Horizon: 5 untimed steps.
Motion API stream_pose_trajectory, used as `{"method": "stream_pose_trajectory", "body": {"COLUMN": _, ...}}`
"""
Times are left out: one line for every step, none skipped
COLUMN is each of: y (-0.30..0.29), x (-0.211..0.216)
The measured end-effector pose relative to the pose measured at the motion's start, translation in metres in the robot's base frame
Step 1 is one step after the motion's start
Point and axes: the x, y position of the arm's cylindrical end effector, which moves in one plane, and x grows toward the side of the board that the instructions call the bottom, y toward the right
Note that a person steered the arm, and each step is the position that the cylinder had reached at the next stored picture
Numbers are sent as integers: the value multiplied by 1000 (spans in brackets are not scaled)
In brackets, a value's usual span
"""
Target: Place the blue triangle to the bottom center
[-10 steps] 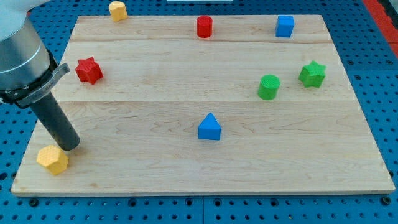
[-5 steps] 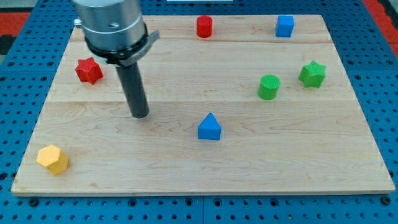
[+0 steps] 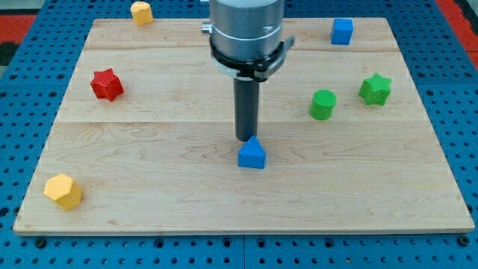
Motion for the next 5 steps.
{"method": "stream_pose_trajectory", "body": {"y": 16, "x": 4}}
{"method": "stream_pose_trajectory", "body": {"y": 21, "x": 9}}
{"method": "stream_pose_trajectory", "body": {"y": 21, "x": 15}}
{"method": "stream_pose_trajectory", "body": {"y": 28, "x": 21}}
{"method": "stream_pose_trajectory", "body": {"y": 31, "x": 27}}
